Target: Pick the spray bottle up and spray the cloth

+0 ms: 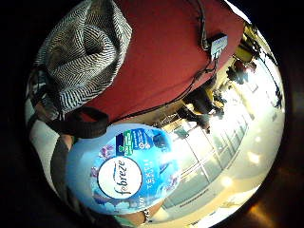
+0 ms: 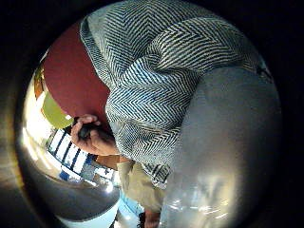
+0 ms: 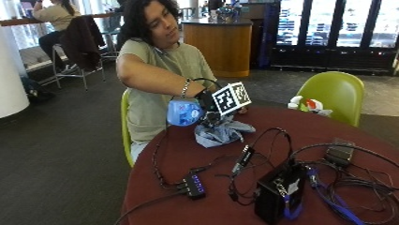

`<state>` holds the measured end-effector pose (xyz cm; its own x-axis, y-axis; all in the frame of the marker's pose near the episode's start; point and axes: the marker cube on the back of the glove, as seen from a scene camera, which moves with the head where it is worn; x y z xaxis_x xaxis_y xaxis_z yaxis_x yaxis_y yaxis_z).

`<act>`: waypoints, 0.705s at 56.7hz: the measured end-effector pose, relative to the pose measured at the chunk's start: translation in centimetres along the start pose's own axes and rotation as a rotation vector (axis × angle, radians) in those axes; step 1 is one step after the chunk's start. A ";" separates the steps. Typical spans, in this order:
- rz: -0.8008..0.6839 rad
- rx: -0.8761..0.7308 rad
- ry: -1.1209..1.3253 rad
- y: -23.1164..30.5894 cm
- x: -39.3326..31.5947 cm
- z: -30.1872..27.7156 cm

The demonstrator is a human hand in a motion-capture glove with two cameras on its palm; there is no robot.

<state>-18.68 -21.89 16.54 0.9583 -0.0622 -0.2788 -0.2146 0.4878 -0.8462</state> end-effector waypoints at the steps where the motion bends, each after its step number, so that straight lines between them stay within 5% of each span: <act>1: -0.003 -0.004 -0.006 0.0 0.1 0.0; 15: -0.162 0.089 -0.198 3.6 -0.8 -3.9; 31: -0.550 0.415 -0.549 8.3 -2.9 -12.3; 40: -0.839 0.732 -0.738 7.9 -7.5 -15.0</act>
<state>-30.40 -30.66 5.13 0.6760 -0.2024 0.7086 0.4135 0.9001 -0.1375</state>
